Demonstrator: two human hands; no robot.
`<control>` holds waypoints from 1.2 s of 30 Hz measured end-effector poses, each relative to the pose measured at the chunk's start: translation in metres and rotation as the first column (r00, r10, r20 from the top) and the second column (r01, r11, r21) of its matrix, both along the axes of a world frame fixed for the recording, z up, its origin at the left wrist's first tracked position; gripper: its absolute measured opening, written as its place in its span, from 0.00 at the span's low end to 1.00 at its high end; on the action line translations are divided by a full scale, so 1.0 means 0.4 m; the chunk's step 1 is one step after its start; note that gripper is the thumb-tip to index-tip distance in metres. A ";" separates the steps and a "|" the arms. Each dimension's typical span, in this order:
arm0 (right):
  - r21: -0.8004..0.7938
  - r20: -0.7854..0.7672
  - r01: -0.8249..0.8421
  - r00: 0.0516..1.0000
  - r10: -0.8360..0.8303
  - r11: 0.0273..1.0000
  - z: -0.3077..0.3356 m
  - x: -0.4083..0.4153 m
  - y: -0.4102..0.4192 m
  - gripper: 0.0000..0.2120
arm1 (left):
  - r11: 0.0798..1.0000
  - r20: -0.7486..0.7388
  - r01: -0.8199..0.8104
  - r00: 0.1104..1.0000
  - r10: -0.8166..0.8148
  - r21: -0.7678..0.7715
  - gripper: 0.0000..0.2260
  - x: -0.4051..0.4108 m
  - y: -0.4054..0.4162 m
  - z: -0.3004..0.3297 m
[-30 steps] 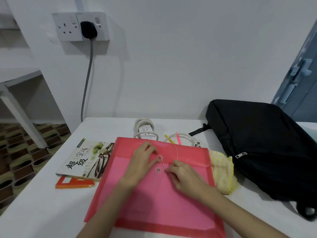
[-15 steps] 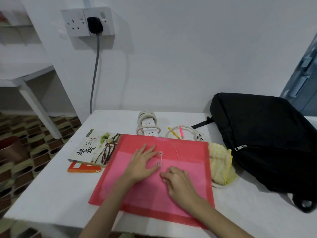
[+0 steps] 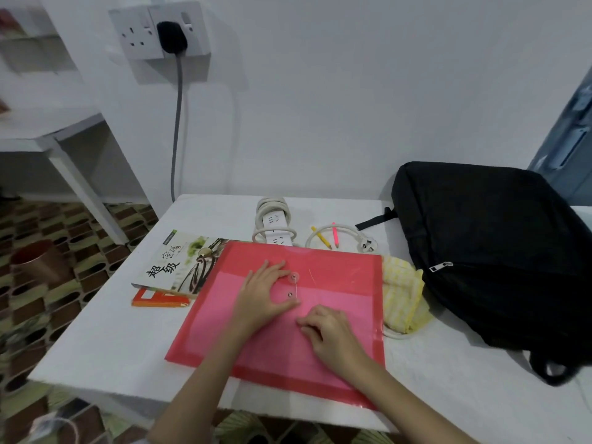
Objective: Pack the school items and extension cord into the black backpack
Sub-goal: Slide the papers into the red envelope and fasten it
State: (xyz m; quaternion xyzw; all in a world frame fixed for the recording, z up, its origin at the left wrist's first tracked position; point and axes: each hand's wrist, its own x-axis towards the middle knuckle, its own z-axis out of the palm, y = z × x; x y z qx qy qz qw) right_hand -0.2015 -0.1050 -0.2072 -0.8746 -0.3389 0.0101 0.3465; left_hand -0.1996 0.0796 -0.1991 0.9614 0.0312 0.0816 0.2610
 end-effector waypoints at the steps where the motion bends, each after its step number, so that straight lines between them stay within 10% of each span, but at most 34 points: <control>1: 0.024 -0.014 0.002 1.000 -0.002 1.000 0.001 -0.001 -0.001 0.10 | 1.000 0.000 0.003 1.000 -0.003 -0.007 0.38 0.000 0.000 0.000; 10: 0.027 -0.083 0.141 0.987 -0.138 0.990 0.037 0.041 -0.008 0.09 | 0.997 -0.085 0.042 0.995 -0.047 -0.059 0.36 0.004 0.017 0.012; 15: -0.084 0.013 0.189 0.982 -0.188 0.979 0.087 0.122 0.023 0.09 | 0.991 -0.156 0.127 0.979 -0.130 -0.030 0.09 -0.006 0.017 0.025; 22: -0.115 0.019 0.046 0.999 -0.044 0.992 0.096 0.186 0.115 0.05 | 0.979 -0.178 0.174 0.965 -0.191 -0.103 0.05 -0.007 0.050 0.024; 28: 0.041 -0.116 0.076 0.991 -0.071 0.996 0.097 0.218 0.095 0.03 | 0.962 0.078 -0.079 0.992 0.102 -0.261 0.14 0.004 0.042 0.014; 36: -0.111 -0.025 0.101 0.994 -0.105 0.989 0.118 0.253 0.096 0.08 | 0.967 0.069 -0.247 0.968 0.242 0.066 0.08 0.042 0.006 0.012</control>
